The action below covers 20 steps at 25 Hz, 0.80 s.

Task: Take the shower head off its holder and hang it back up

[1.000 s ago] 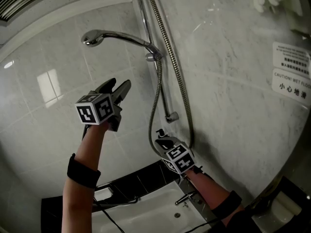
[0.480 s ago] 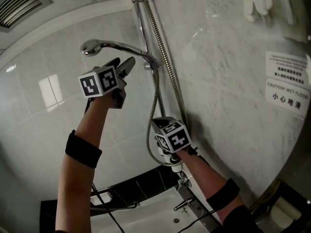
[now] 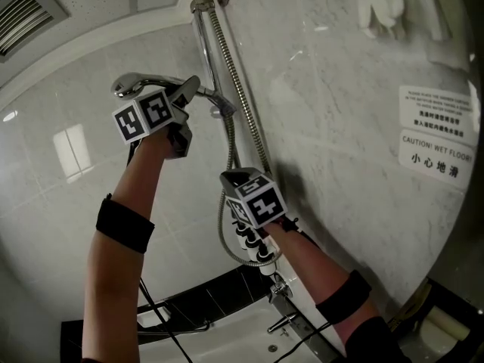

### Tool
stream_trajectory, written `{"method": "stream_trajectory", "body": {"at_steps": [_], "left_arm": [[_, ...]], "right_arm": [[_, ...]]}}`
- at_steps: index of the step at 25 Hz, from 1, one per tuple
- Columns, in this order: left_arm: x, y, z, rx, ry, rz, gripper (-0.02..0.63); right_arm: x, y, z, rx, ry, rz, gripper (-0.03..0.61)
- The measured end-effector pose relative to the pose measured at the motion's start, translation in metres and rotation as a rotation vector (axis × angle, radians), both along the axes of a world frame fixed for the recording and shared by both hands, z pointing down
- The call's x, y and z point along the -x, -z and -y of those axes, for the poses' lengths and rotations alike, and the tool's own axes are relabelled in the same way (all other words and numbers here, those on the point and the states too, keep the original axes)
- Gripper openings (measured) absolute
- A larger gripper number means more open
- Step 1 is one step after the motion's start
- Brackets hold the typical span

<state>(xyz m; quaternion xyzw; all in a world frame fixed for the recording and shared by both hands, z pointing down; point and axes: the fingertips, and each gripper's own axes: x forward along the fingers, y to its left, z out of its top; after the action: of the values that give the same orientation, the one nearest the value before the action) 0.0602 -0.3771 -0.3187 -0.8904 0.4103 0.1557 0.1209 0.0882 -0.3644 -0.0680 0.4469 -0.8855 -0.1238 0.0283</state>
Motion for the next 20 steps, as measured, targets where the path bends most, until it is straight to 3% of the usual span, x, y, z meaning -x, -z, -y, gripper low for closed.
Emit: {"method": "stream_trajectory", "body": {"at_steps": [2,3,6,20], "left_arm": [[-0.002,0.005,0.0,-0.001,-0.01,-0.03,0.276],[-0.002,0.007,0.001,0.0,-0.012,-0.045,0.205],[-0.004,0.01,0.0,0.015,-0.038,-0.093,0.166],[0.002,0.019,-0.006,0.06,-0.08,-0.173,0.133]], "right_arm": [[-0.001,0.001,-0.001,-0.004,0.001,0.0,0.015],[-0.002,0.001,-0.002,-0.004,0.001,-0.001,0.015],[-0.003,-0.003,-0.003,-0.003,-0.001,-0.007,0.015],[-0.006,-0.006,-0.009,-0.022,-0.014,-0.041,0.015]]}}
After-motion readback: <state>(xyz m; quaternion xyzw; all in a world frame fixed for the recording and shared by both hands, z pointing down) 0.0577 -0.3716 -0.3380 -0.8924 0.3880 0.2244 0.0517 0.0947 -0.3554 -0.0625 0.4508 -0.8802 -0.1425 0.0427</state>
